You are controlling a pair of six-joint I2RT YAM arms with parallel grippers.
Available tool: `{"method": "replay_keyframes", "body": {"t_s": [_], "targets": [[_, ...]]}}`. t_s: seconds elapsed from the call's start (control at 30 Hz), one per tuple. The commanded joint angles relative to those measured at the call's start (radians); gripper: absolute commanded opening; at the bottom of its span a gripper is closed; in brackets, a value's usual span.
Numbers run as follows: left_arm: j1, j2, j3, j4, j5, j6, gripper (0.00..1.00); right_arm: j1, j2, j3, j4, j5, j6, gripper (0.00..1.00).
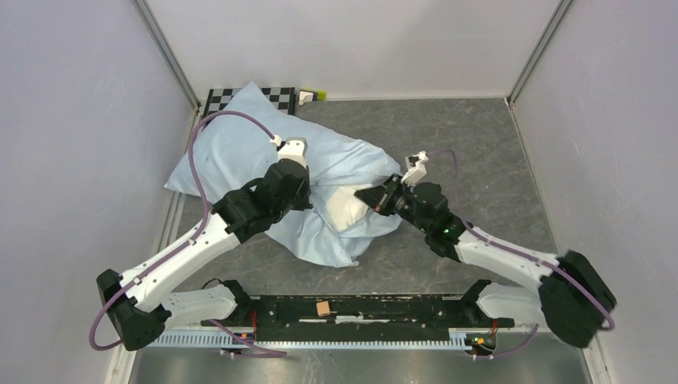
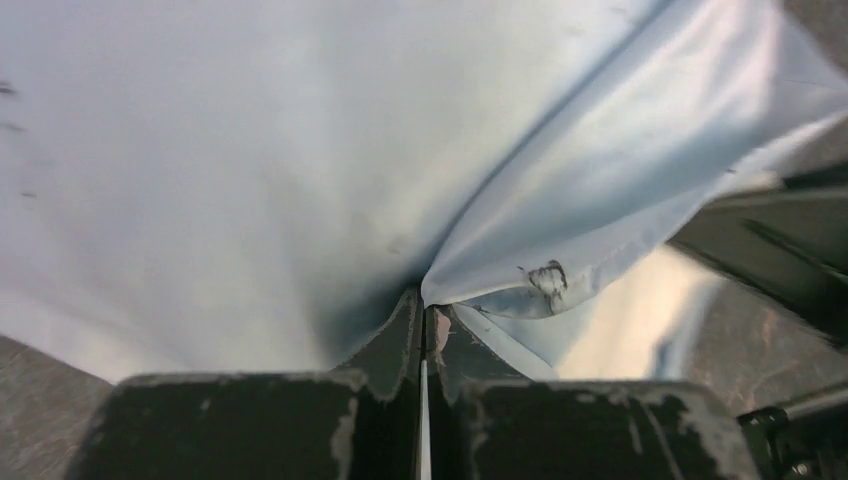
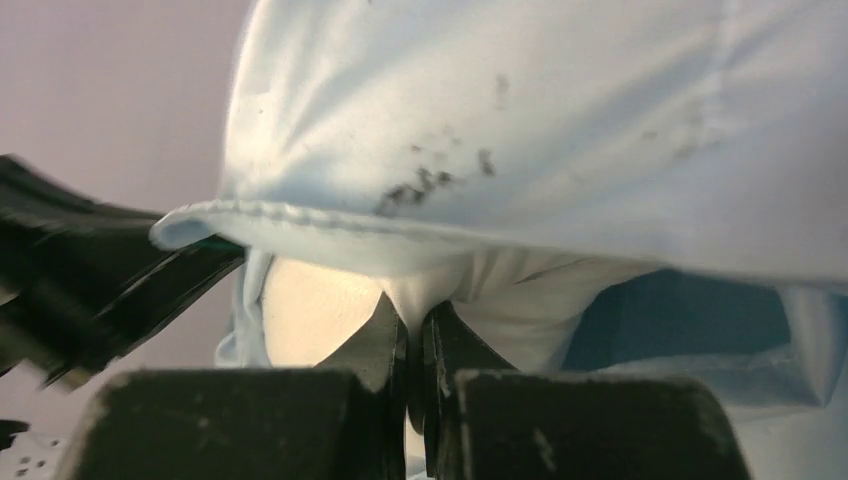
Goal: Remove the pillowcase from the pillow
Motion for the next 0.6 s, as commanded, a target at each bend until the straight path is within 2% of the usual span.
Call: {"method": "replay_keyframes", "body": {"t_s": [0.0,0.1,0.17,0.23,0.27,0.3,0.4,0.43,0.5,0.57], "targets": [[0.063,-0.020,-0.012,-0.070,-0.110,-0.006,0.02,-0.035,-0.233,-0.045,-0.015,0.067,-0.002,0.00],[0.080,-0.023,-0.022,-0.076,-0.109,-0.035,0.03,-0.052,-0.339,-0.049,-0.098,0.117,-0.012,0.00],[0.093,-0.022,-0.014,-0.081,-0.097,-0.044,0.11,-0.055,-0.384,-0.050,-0.133,0.136,-0.018,0.00],[0.093,-0.039,-0.002,-0.061,0.006,-0.007,0.31,-0.055,-0.399,-0.048,-0.137,0.137,-0.017,0.00],[0.093,-0.054,-0.001,-0.036,0.093,0.008,0.46,-0.054,-0.393,-0.040,-0.130,0.130,-0.012,0.00],[0.091,-0.077,0.000,-0.017,0.182,0.021,0.56,-0.053,-0.376,-0.029,-0.115,0.122,-0.011,0.00],[0.058,-0.173,-0.019,0.040,0.339,0.006,0.76,-0.047,-0.297,0.029,-0.052,0.092,-0.011,0.00],[0.034,-0.203,-0.033,0.054,0.365,-0.002,0.87,-0.045,-0.272,0.063,-0.058,0.093,-0.004,0.00],[-0.014,-0.256,-0.075,0.081,0.425,-0.027,0.96,-0.045,-0.218,0.125,-0.095,0.108,0.022,0.00],[-0.081,-0.260,-0.113,0.088,0.465,-0.051,0.98,-0.045,-0.175,0.185,-0.135,0.126,0.035,0.00]]}}
